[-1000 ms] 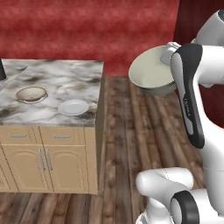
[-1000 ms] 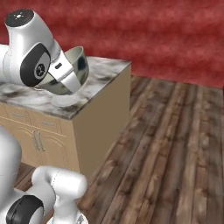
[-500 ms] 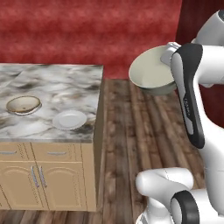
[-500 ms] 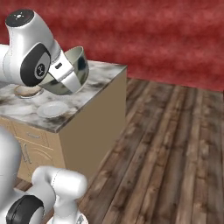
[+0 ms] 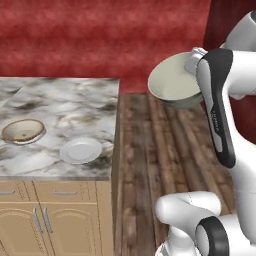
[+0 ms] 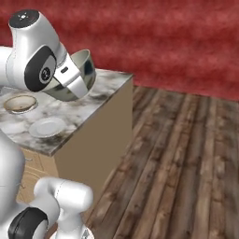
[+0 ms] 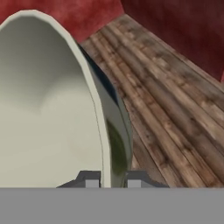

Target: Move the bowls from the cabinet to the plates on the dining table.

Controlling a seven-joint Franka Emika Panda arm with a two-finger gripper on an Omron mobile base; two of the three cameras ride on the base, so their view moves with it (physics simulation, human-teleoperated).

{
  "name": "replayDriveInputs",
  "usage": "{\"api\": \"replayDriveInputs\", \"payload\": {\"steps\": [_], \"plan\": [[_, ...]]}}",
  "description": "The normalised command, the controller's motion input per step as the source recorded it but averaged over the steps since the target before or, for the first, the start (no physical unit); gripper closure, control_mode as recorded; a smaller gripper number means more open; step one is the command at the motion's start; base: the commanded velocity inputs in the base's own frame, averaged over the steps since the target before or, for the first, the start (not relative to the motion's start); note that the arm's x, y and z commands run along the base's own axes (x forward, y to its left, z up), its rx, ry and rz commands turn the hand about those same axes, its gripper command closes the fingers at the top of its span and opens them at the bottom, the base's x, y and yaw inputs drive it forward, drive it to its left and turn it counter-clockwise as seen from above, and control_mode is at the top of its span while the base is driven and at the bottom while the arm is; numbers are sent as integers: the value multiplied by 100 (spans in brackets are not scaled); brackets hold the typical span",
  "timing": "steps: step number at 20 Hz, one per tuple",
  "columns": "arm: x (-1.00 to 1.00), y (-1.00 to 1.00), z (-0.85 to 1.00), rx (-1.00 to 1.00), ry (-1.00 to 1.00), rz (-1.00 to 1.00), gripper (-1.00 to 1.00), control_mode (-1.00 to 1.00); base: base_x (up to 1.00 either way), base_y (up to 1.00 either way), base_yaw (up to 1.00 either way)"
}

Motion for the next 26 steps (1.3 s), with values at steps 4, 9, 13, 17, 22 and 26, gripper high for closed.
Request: {"api": "replayDriveInputs", "payload": {"steps": [4, 9, 13, 17, 22, 26], "plan": [[0, 0, 0, 0, 0, 0, 100, 100, 21, 62, 0], [0, 0, 0, 0, 0, 0, 100, 100, 17, 62, 0], [0, 0, 0, 0, 0, 0, 100, 100, 12, 62, 0], [0, 0, 0, 0, 0, 0, 100, 100, 10, 62, 0], [0, 0, 0, 0, 0, 0, 100, 100, 10, 62, 0], [0, 0, 0, 0, 0, 0, 100, 100, 32, 47, 0]]}}
